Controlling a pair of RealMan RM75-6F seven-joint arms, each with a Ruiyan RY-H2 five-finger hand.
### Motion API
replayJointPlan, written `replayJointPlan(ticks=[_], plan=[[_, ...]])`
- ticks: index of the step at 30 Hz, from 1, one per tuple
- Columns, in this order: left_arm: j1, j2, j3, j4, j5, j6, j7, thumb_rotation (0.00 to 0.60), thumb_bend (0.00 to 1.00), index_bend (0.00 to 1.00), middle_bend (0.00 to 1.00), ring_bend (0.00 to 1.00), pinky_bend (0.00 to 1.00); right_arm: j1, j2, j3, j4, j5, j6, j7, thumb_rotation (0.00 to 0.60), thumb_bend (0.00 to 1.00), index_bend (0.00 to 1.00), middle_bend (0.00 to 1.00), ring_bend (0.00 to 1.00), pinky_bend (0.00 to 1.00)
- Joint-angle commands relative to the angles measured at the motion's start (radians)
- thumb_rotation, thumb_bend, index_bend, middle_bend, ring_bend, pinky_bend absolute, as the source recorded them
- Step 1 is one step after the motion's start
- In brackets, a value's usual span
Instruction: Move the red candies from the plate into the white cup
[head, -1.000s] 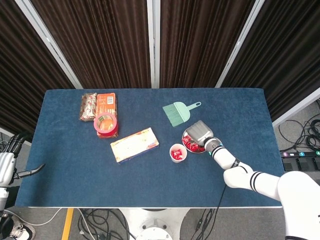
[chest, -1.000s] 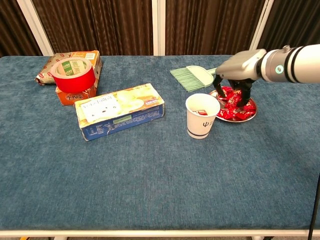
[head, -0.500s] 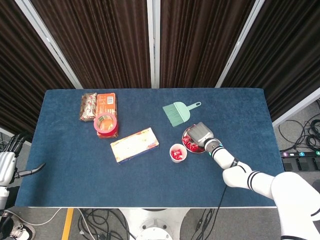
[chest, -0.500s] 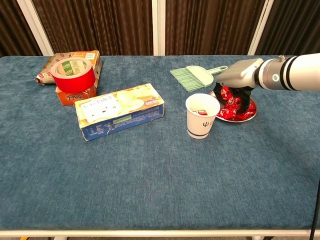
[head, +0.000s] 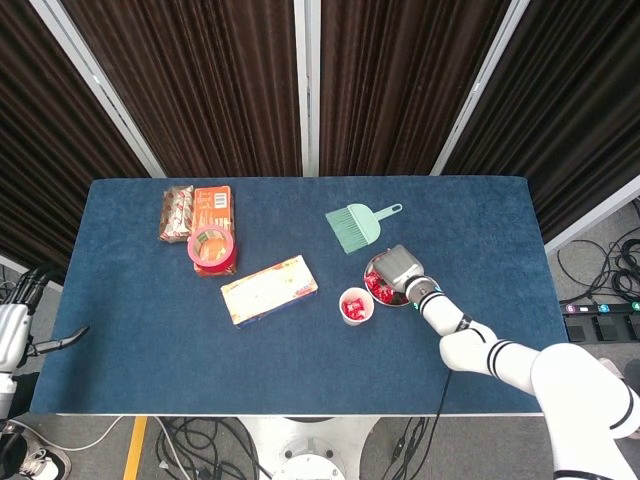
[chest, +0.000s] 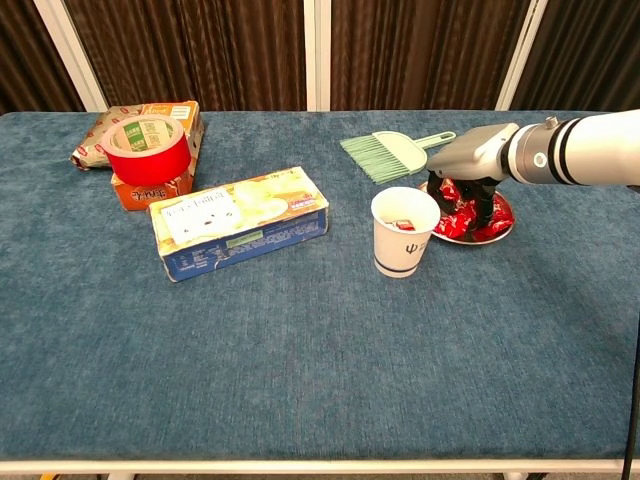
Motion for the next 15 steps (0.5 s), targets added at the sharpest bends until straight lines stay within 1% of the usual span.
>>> replayJointPlan(ticks=[1, 8, 11, 15], plan=[[0.000, 0.000, 0.000, 0.000, 0.000, 0.001, 0.000, 0.239, 0.10, 0.17, 0.16, 0.10, 0.20, 0.005, -0.001, -0.006, 0.004, 0.014, -0.006, -0.006, 0.600, 0.23, 0.60, 1.00, 1.00, 1.00], [0.002, 0.001, 0.000, -0.001, -0.001, 0.002, -0.002, 0.240, 0.10, 0.17, 0.16, 0.10, 0.20, 0.015, -0.003, -0.020, -0.003, 0.048, -0.003, -0.017, 0.600, 0.28, 0.63, 1.00, 1.00, 1.00], [0.003, 0.001, 0.000, -0.003, 0.001, 0.004, -0.001, 0.240, 0.09, 0.17, 0.16, 0.10, 0.20, 0.015, 0.016, -0.010, -0.034, 0.042, 0.025, -0.012, 0.600, 0.29, 0.63, 1.00, 1.00, 1.00], [0.001, 0.002, -0.001, -0.008, 0.003, 0.006, 0.001, 0.241, 0.10, 0.17, 0.16, 0.10, 0.20, 0.012, 0.071, 0.011, -0.119, 0.017, 0.095, -0.009, 0.600, 0.29, 0.63, 1.00, 1.00, 1.00]])
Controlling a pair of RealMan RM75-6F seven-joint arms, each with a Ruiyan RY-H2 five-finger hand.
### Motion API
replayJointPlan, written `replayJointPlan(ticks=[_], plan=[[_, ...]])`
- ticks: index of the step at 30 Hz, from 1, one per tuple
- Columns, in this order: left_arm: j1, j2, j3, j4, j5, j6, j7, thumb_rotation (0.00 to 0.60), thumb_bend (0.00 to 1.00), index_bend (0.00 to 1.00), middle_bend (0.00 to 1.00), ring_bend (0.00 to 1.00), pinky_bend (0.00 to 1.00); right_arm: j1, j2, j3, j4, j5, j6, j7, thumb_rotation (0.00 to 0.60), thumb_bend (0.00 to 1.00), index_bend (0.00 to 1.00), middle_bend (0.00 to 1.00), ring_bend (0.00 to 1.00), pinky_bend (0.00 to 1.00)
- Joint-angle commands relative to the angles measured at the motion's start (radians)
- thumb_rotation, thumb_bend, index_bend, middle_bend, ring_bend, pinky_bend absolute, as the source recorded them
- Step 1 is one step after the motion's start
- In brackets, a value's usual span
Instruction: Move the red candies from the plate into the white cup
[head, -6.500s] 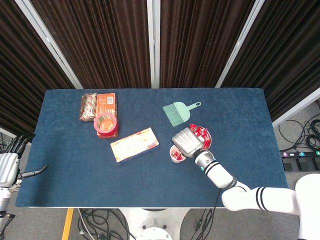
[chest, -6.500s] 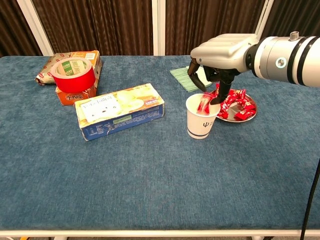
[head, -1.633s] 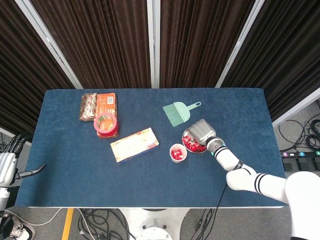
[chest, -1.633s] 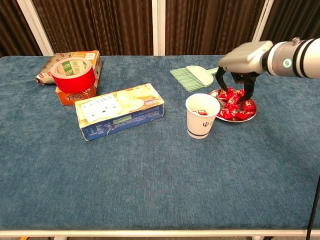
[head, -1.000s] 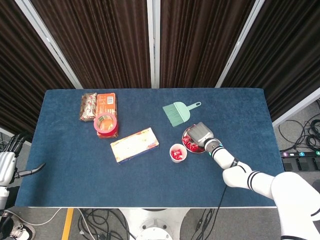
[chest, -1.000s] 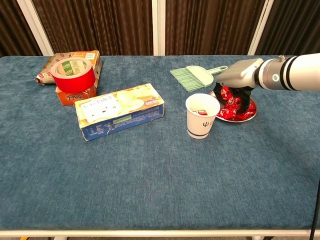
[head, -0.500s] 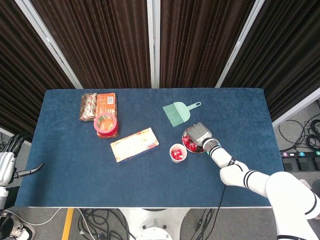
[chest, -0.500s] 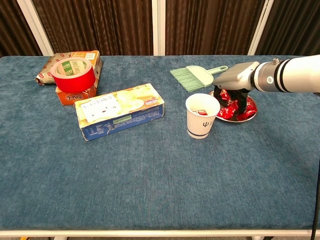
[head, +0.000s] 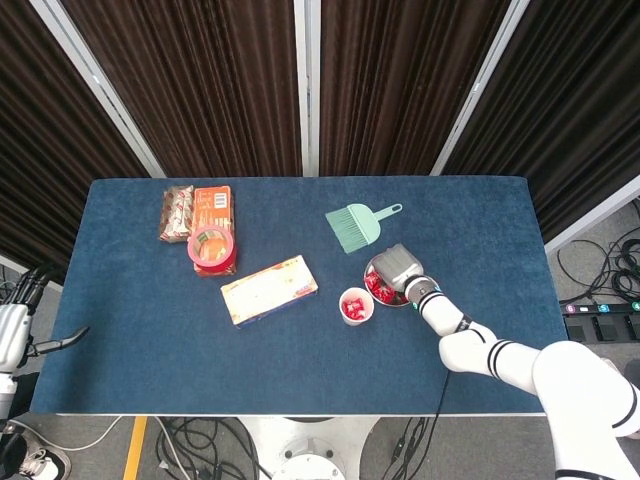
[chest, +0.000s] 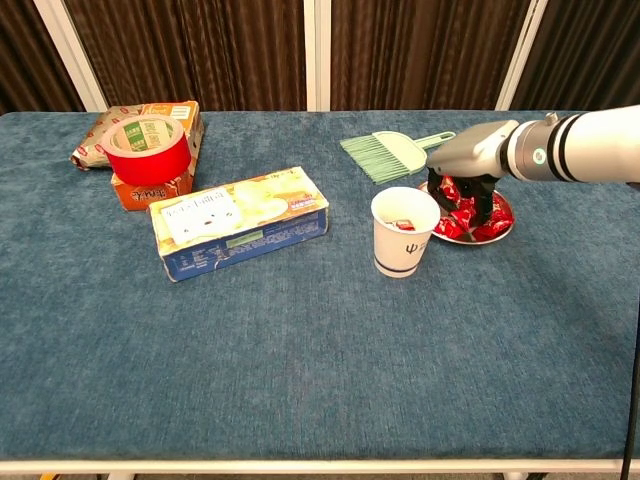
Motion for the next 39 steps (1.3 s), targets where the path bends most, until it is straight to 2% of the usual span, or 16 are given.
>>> replayJointPlan(ticks=[1, 9, 16, 21, 23, 26, 28, 31, 39], plan=[[-0.001, 0.000, -0.001, -0.002, 0.001, 0.001, 0.002, 0.239, 0.10, 0.17, 0.16, 0.10, 0.20, -0.004, 0.056, 0.023, -0.083, -0.025, 0.067, 0.002, 0.600, 0.29, 0.63, 1.00, 1.00, 1.00], [-0.002, 0.000, 0.000, -0.011, 0.006, 0.006, 0.009, 0.240, 0.10, 0.17, 0.16, 0.10, 0.20, -0.023, 0.203, 0.068, -0.339, -0.092, 0.227, -0.022, 0.600, 0.29, 0.63, 1.00, 1.00, 1.00], [-0.001, -0.001, 0.003, -0.021, 0.013, 0.012, 0.015, 0.240, 0.10, 0.17, 0.16, 0.10, 0.20, -0.028, 0.234, 0.080, -0.482, -0.130, 0.267, -0.044, 0.600, 0.29, 0.63, 1.00, 1.00, 1.00], [0.003, 0.004, 0.002, -0.028, 0.014, 0.021, 0.016, 0.241, 0.10, 0.17, 0.16, 0.10, 0.20, -0.022, 0.208, 0.079, -0.504, -0.120, 0.242, -0.045, 0.600, 0.29, 0.63, 1.00, 1.00, 1.00], [0.005, 0.007, 0.002, -0.030, 0.013, 0.023, 0.012, 0.238, 0.09, 0.17, 0.16, 0.10, 0.20, -0.018, 0.200, 0.081, -0.501, -0.117, 0.231, -0.041, 0.600, 0.25, 0.63, 1.00, 1.00, 1.00], [0.007, 0.010, 0.003, -0.030, 0.011, 0.023, 0.010, 0.237, 0.09, 0.17, 0.16, 0.10, 0.20, -0.013, 0.189, 0.082, -0.493, -0.121, 0.217, -0.032, 0.600, 0.09, 0.60, 1.00, 1.00, 1.00], [0.008, 0.011, 0.002, -0.030, 0.011, 0.025, 0.008, 0.237, 0.09, 0.17, 0.16, 0.10, 0.20, -0.012, 0.186, 0.084, -0.489, -0.123, 0.206, -0.020, 0.600, 0.03, 0.57, 1.00, 1.00, 1.00], [0.008, 0.011, 0.001, -0.028, 0.011, 0.026, 0.004, 0.237, 0.09, 0.17, 0.16, 0.10, 0.20, -0.011, 0.189, 0.088, -0.485, -0.130, 0.199, -0.007, 0.600, 0.01, 0.52, 1.00, 1.00, 1.00], [0.004, 0.008, 0.001, -0.023, 0.014, 0.021, 0.000, 0.236, 0.09, 0.17, 0.16, 0.10, 0.20, -0.027, 0.219, 0.096, -0.483, -0.140, 0.237, 0.002, 0.600, 0.02, 0.51, 1.00, 1.00, 1.00]])
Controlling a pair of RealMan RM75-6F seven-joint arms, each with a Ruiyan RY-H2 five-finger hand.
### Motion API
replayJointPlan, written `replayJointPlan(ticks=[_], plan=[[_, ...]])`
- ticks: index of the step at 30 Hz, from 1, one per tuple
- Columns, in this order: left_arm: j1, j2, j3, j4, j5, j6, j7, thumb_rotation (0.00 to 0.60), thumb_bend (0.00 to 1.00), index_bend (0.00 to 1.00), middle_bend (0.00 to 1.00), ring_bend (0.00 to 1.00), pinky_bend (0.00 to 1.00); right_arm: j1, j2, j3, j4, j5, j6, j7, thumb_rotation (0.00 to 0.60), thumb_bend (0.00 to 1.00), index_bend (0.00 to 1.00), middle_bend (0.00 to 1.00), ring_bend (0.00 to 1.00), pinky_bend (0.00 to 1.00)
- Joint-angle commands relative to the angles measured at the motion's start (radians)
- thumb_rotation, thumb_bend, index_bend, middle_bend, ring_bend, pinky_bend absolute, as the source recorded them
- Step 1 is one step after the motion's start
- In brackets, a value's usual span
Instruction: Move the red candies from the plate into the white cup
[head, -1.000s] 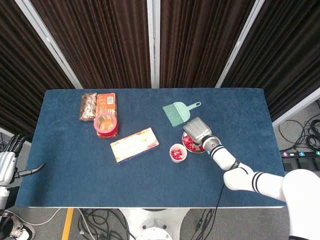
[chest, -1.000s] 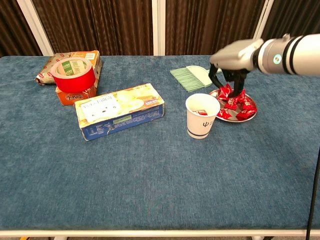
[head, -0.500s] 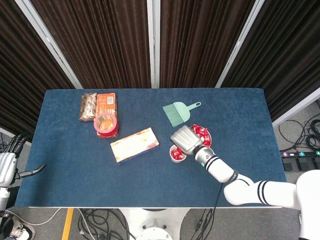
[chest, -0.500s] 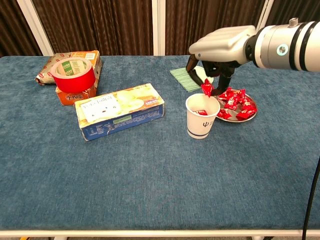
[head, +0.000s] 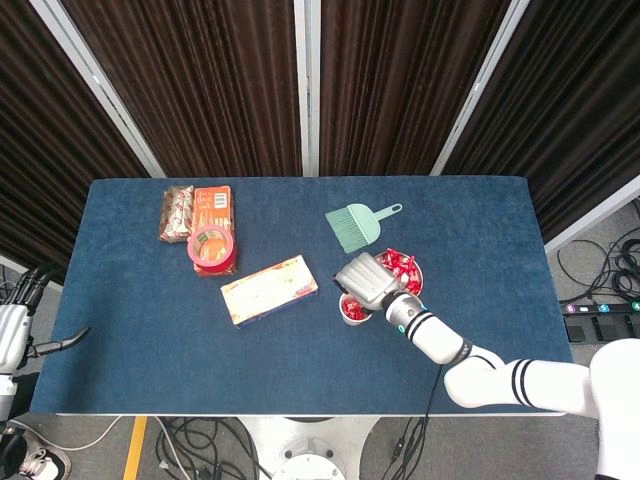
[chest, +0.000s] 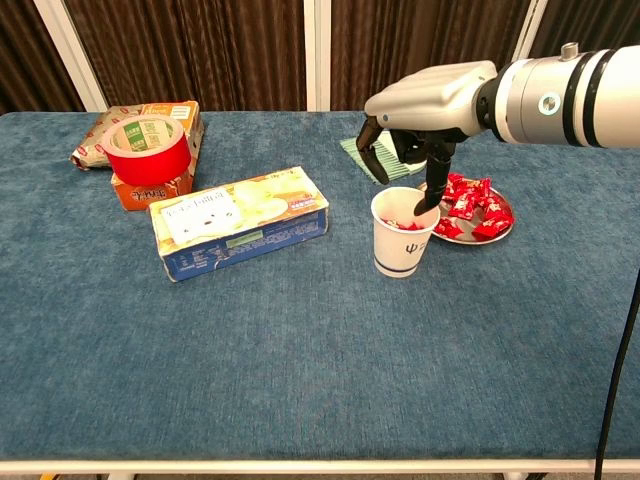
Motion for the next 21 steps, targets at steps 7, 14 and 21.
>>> replayJointPlan(ticks=[7, 14, 21], plan=[[-0.002, -0.003, 0.001, 0.006, 0.002, -0.002, -0.005, 0.240, 0.09, 0.17, 0.16, 0.10, 0.20, 0.014, -0.027, -0.058, 0.188, 0.151, -0.019, -0.139, 0.600, 0.05, 0.49, 1.00, 1.00, 1.00], [0.003, -0.003, 0.004, 0.009, 0.000, 0.001, -0.008, 0.234, 0.09, 0.17, 0.16, 0.10, 0.20, 0.046, -0.143, -0.101, 0.399, 0.276, -0.097, -0.218, 0.600, 0.09, 0.47, 1.00, 1.00, 1.00], [0.007, -0.001, 0.001, 0.013, -0.004, 0.005, -0.014, 0.235, 0.09, 0.17, 0.16, 0.10, 0.20, 0.056, -0.220, -0.110, 0.523, 0.234, -0.148, -0.209, 0.600, 0.09, 0.47, 1.00, 1.00, 1.00]])
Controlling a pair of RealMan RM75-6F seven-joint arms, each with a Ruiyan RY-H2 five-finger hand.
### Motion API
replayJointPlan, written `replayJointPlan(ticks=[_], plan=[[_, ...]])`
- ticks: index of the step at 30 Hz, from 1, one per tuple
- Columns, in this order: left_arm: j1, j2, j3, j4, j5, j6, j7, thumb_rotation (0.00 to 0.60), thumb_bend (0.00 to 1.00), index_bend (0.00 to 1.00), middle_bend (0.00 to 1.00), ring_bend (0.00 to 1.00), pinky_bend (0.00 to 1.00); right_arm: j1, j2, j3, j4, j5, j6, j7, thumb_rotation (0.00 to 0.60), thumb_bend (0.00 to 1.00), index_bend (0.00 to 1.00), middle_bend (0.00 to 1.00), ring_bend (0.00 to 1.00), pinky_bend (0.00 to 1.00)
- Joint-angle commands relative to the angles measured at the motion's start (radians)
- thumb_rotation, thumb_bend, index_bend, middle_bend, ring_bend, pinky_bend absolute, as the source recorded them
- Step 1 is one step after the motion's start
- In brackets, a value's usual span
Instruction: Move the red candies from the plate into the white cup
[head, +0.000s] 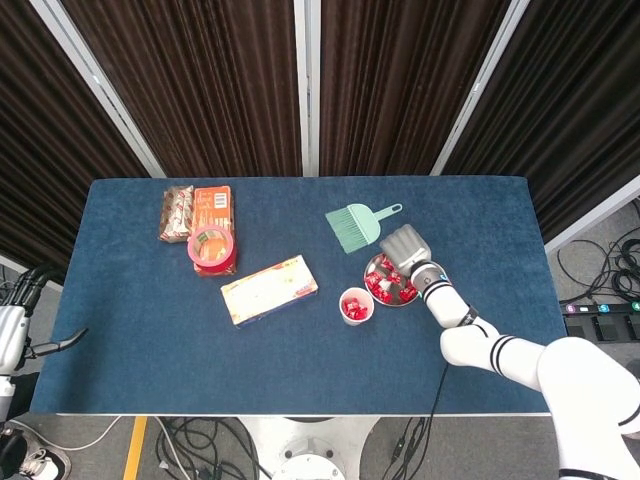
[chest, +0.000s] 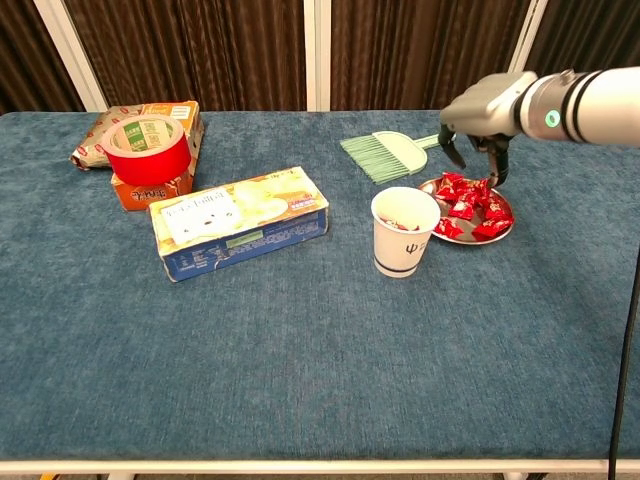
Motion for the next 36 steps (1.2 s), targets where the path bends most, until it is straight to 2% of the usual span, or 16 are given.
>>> replayJointPlan(ticks=[1, 17, 23, 30, 36], plan=[[0.000, -0.002, -0.001, 0.003, -0.001, -0.001, -0.002, 0.236, 0.09, 0.17, 0.16, 0.10, 0.20, 0.007, -0.033, -0.006, 0.043, -0.021, -0.028, 0.005, 0.600, 0.09, 0.47, 1.00, 1.00, 1.00], [0.001, -0.012, 0.000, 0.027, -0.005, -0.005, -0.014, 0.237, 0.09, 0.17, 0.16, 0.10, 0.20, 0.004, -0.092, -0.030, 0.140, -0.009, -0.091, 0.009, 0.600, 0.10, 0.48, 1.00, 1.00, 1.00], [0.001, -0.011, 0.004, 0.036, 0.002, -0.008, -0.026, 0.174, 0.09, 0.17, 0.16, 0.10, 0.20, 0.007, -0.114, -0.035, 0.172, 0.000, -0.110, 0.009, 0.600, 0.10, 0.49, 1.00, 1.00, 1.00], [0.001, -0.012, 0.004, 0.041, 0.004, -0.006, -0.032, 0.162, 0.09, 0.17, 0.16, 0.10, 0.20, 0.008, -0.126, -0.034, 0.177, -0.004, -0.114, 0.017, 0.600, 0.12, 0.52, 1.00, 1.00, 1.00], [0.000, -0.011, 0.003, 0.041, 0.005, -0.004, -0.034, 0.160, 0.09, 0.17, 0.16, 0.10, 0.20, 0.013, -0.128, -0.041, 0.184, 0.019, -0.123, 0.009, 0.600, 0.16, 0.59, 1.00, 1.00, 1.00]])
